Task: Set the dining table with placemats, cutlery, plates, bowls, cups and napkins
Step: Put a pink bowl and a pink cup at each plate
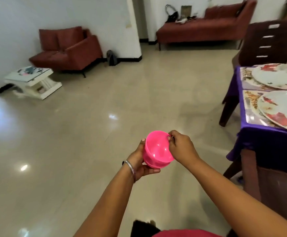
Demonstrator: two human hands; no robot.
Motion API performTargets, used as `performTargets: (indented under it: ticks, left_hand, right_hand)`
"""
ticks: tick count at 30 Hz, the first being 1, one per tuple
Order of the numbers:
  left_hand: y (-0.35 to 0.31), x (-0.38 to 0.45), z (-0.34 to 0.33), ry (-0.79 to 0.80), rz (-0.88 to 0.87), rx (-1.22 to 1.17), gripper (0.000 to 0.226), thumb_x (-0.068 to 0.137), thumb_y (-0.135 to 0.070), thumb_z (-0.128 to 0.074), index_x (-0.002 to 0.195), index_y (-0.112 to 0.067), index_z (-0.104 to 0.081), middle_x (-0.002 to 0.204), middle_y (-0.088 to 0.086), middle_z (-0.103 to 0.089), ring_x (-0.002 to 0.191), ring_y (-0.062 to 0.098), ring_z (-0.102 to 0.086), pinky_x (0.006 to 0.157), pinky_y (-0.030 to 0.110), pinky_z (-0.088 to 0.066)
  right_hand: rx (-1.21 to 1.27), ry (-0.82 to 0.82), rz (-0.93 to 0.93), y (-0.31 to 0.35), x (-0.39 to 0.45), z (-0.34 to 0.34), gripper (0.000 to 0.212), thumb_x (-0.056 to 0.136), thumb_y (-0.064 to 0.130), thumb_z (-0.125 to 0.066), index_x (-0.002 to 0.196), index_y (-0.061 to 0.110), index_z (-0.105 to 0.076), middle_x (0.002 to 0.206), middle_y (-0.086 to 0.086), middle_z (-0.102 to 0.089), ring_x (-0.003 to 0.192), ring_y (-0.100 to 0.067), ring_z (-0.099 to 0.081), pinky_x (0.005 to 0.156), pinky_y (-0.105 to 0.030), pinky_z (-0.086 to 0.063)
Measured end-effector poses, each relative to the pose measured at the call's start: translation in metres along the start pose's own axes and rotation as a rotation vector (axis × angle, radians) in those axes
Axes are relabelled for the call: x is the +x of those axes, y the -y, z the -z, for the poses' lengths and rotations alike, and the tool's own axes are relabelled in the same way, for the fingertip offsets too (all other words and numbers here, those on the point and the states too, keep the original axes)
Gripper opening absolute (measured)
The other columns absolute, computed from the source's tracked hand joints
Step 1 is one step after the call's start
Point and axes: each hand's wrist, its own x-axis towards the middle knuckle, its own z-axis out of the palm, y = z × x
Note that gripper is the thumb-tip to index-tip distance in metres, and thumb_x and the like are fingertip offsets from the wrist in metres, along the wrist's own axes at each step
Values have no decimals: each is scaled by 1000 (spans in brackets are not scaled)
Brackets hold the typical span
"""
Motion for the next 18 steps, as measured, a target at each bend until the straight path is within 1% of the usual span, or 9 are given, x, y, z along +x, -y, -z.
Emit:
performTargets:
  ticks: [6,10,12,15,18]
  left_hand:
    - [-99,92,-31,190,-8,215,50,89,-68,-39,100,-24,-57,96,11,-65,76,29,-67,59,37,-60]
    - [-137,147,-76,318,29,344,50,88,-68,-40,101,-23,-57,97,11,-64,77,30,-68,56,37,-60]
    - [-150,174,-110,387,46,397,51,88,-68,-42,104,-22,-57,100,13,-64,76,30,-69,54,36,-59]
    - [-164,211,-166,463,60,478,54,88,-69,-42,107,-21,-58,103,13,-65,75,29,-70,57,36,-59]
    - [-177,244,-234,548,85,547,57,86,-70,-41,111,-21,-58,101,11,-67,74,28,-70,57,36,-59]
  right_hand:
    - [-18,-246,-177,-6,93,16,23,97,13,-45,109,8,-64,94,-14,-69,83,-31,-62,64,-26,-36]
    - [-54,-400,-296,-34,133,40,23,95,12,-46,109,7,-64,97,-16,-69,89,-35,-62,63,-27,-31]
    - [-61,-459,-352,-55,149,60,22,95,11,-47,108,6,-63,96,-15,-68,88,-34,-62,64,-28,-36]
    - [-89,-505,-453,-90,171,92,19,97,13,-45,107,7,-60,91,-10,-64,84,-29,-60,65,-30,-41]
    - [-95,-542,-530,-132,196,134,22,95,14,-45,112,7,-58,100,-13,-65,92,-30,-61,70,-33,-46]
